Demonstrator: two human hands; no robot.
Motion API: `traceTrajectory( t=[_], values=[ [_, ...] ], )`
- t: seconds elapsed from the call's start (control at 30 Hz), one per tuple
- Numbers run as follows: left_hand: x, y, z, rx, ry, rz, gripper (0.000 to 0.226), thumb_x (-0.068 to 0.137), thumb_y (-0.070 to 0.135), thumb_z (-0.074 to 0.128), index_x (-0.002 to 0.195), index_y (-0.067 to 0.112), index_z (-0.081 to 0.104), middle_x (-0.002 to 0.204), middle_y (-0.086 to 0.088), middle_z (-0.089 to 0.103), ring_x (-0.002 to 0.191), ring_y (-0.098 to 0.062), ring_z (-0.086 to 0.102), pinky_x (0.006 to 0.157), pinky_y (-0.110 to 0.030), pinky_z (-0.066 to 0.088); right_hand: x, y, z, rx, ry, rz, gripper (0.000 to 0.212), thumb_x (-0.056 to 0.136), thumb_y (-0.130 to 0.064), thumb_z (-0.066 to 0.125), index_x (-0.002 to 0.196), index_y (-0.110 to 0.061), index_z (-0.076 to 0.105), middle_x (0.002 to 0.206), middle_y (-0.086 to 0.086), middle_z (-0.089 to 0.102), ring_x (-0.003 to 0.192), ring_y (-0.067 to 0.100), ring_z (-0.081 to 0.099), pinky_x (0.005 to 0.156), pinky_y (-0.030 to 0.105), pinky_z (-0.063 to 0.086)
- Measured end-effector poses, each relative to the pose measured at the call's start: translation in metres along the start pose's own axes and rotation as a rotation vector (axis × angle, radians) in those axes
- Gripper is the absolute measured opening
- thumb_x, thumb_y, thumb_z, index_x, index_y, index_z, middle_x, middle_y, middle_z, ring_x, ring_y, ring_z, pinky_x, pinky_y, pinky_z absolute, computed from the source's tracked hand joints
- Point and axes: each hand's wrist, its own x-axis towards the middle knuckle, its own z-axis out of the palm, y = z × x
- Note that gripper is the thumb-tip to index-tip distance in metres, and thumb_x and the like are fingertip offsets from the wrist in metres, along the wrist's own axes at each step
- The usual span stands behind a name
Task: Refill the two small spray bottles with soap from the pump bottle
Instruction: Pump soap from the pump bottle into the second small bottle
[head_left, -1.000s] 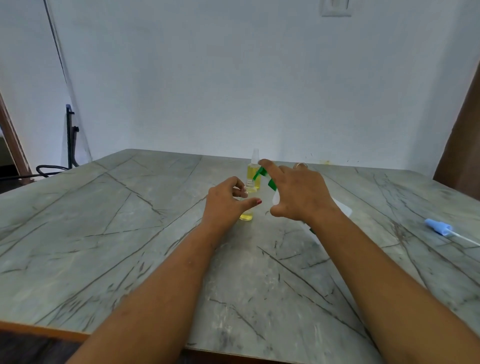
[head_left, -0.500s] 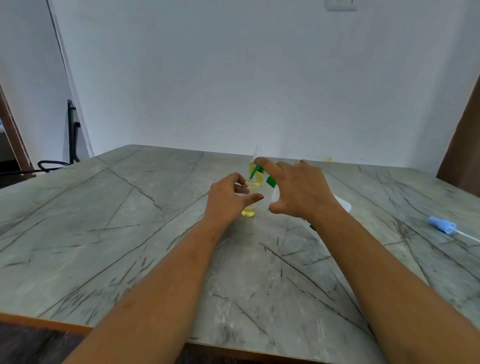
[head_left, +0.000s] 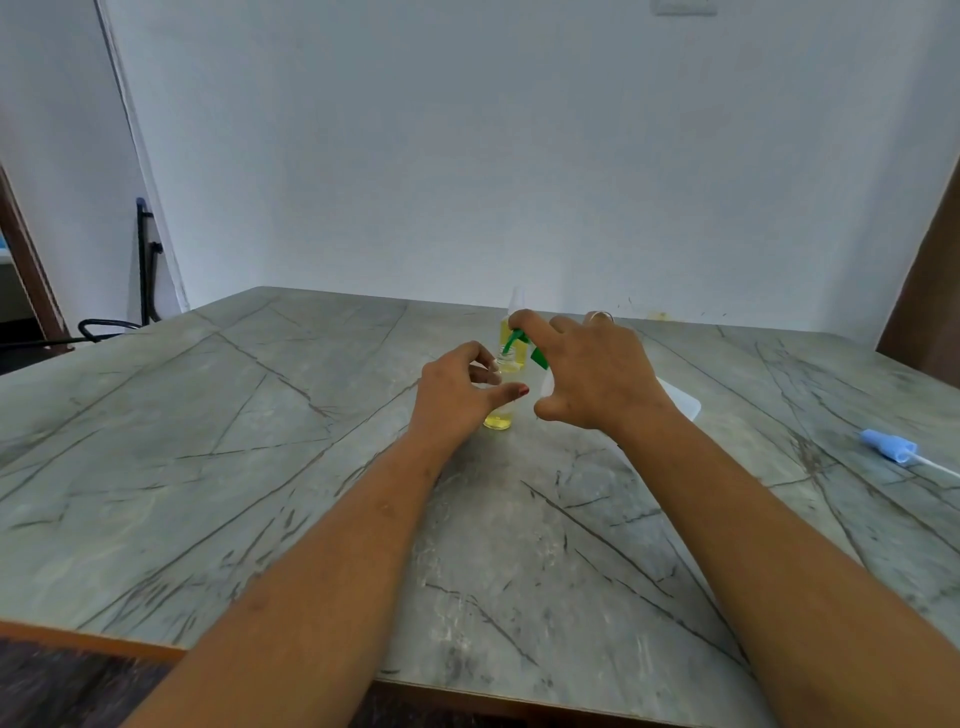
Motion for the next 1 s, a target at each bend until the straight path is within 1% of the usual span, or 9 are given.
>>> traceTrajectory(
  t=[0.17,0.27,0.37,0.47,0.53,0.6,0.7,0.83,1.0],
  values=[
    [0.0022,-0.001,0.0005,0.007,0.006,-0.022,0.039,0.068,0.045,0.076,0.092,0.026,0.052,0.106,0.0,0.066,0.082,-0.01,0.058,0.07,-0.019,0.045,-0.0004,-0.0016,0.0028,-0.029,0.015,-0.015,0.086,0.066,-0.048,0.07,0.135,-0.035,0.021,0.1,-0.002,0.063,0.092,0.027,0.058,0.064,0.031,0.05],
    [0.0022,-0.0022,0.0,0.001,0.001,-0.019,0.039,0.067,0.045,0.077,0.091,0.026,0.052,0.103,0.001,0.066,0.081,-0.01,0.058,0.065,-0.015,0.044,0.0006,-0.0007,0.0036,-0.017,0.015,-0.011,0.084,0.065,-0.048,0.07,0.134,-0.037,0.022,0.098,-0.002,0.063,0.092,0.027,0.057,0.064,0.031,0.05],
    [0.0017,-0.0014,-0.0007,0.004,-0.011,-0.009,0.038,0.066,0.045,0.077,0.089,0.028,0.052,0.095,0.006,0.062,0.078,-0.008,0.057,0.059,-0.01,0.039,0.0019,0.0004,0.004,0.004,0.02,-0.002,0.08,0.063,-0.048,0.072,0.128,-0.036,0.026,0.1,-0.001,0.065,0.088,0.026,0.057,0.064,0.031,0.05],
    [0.0007,-0.0002,-0.001,0.0,-0.015,0.006,0.038,0.066,0.045,0.077,0.088,0.028,0.052,0.089,0.01,0.058,0.077,-0.006,0.057,0.06,-0.01,0.039,0.0025,0.0002,0.005,0.005,0.028,-0.001,0.076,0.064,-0.05,0.072,0.124,-0.035,0.028,0.103,0.0,0.066,0.088,0.026,0.057,0.065,0.032,0.051],
    [0.0003,-0.0004,-0.0015,-0.002,-0.014,0.004,0.038,0.066,0.046,0.077,0.087,0.028,0.052,0.087,0.01,0.059,0.076,-0.006,0.058,0.062,-0.011,0.04,0.0029,-0.0003,0.0054,0.003,0.027,-0.008,0.077,0.064,-0.051,0.072,0.125,-0.034,0.028,0.106,0.0,0.065,0.089,0.026,0.057,0.066,0.032,0.052],
    [0.0004,-0.0011,-0.002,-0.006,-0.01,0.004,0.038,0.065,0.046,0.077,0.087,0.029,0.052,0.087,0.01,0.059,0.075,-0.005,0.057,0.06,-0.01,0.039,0.0032,-0.0012,0.006,-0.01,0.025,-0.022,0.078,0.064,-0.05,0.072,0.126,-0.033,0.027,0.108,0.0,0.065,0.09,0.026,0.057,0.065,0.031,0.051],
    [0.0008,-0.0013,-0.0019,-0.006,-0.001,-0.007,0.039,0.066,0.046,0.076,0.089,0.027,0.051,0.091,0.009,0.058,0.079,-0.007,0.057,0.058,-0.01,0.038,0.0027,-0.0018,0.0071,-0.043,0.018,-0.03,0.083,0.066,-0.048,0.071,0.132,-0.033,0.022,0.109,0.0,0.063,0.096,0.027,0.056,0.063,0.031,0.05],
    [0.0022,-0.0018,-0.0021,-0.015,0.002,-0.013,0.039,0.067,0.045,0.076,0.091,0.026,0.052,0.102,0.002,0.064,0.082,-0.009,0.057,0.06,-0.013,0.042,0.0026,-0.0008,0.0079,-0.051,0.014,-0.031,0.087,0.067,-0.049,0.069,0.136,-0.035,0.018,0.108,0.0,0.063,0.098,0.028,0.055,0.062,0.031,0.05],
    [0.0008,-0.0006,-0.0019,0.001,-0.013,0.011,0.039,0.066,0.046,0.077,0.089,0.027,0.052,0.101,0.002,0.066,0.079,-0.007,0.058,0.061,-0.011,0.04,0.0045,0.0026,0.0062,0.025,0.008,-0.009,0.077,0.063,-0.05,0.071,0.124,-0.035,0.026,0.101,0.001,0.065,0.087,0.023,0.054,0.063,0.03,0.049]
  ],
)
